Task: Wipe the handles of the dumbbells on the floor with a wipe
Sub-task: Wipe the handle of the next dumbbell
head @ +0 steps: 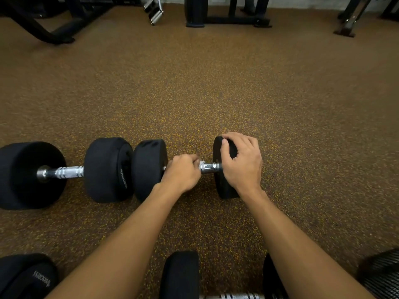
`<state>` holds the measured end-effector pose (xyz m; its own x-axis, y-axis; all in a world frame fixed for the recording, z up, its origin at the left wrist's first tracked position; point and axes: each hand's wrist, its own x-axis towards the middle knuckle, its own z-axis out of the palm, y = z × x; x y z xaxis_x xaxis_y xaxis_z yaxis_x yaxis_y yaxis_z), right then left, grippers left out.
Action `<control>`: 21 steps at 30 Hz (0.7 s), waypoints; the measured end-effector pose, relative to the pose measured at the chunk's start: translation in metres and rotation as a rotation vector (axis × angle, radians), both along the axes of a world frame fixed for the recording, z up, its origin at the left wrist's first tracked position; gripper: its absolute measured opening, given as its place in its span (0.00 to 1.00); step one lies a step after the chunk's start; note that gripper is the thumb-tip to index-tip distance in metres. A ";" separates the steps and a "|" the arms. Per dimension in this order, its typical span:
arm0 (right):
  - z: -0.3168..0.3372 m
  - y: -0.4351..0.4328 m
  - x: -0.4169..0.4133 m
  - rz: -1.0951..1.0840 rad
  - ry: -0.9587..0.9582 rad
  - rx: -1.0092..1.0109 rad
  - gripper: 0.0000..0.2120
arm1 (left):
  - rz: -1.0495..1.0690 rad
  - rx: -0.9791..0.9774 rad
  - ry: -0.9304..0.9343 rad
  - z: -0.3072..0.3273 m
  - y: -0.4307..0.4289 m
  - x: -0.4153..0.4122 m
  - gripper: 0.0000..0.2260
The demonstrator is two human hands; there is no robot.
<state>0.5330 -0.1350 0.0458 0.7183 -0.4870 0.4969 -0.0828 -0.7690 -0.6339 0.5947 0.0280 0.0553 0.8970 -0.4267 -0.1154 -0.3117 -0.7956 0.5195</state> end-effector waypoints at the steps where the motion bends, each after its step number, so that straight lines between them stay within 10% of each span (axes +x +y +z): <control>1: 0.000 0.000 0.001 -0.003 -0.001 0.002 0.12 | -0.004 -0.028 -0.049 -0.001 0.003 -0.005 0.14; 21: -0.003 0.002 -0.002 -0.037 -0.006 -0.048 0.13 | -0.076 0.079 0.147 0.005 -0.010 0.014 0.14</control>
<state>0.5308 -0.1327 0.0423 0.6972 -0.4886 0.5246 -0.1084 -0.7952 -0.5966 0.6091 0.0177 0.0607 0.8335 -0.4770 -0.2787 -0.2975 -0.8127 0.5011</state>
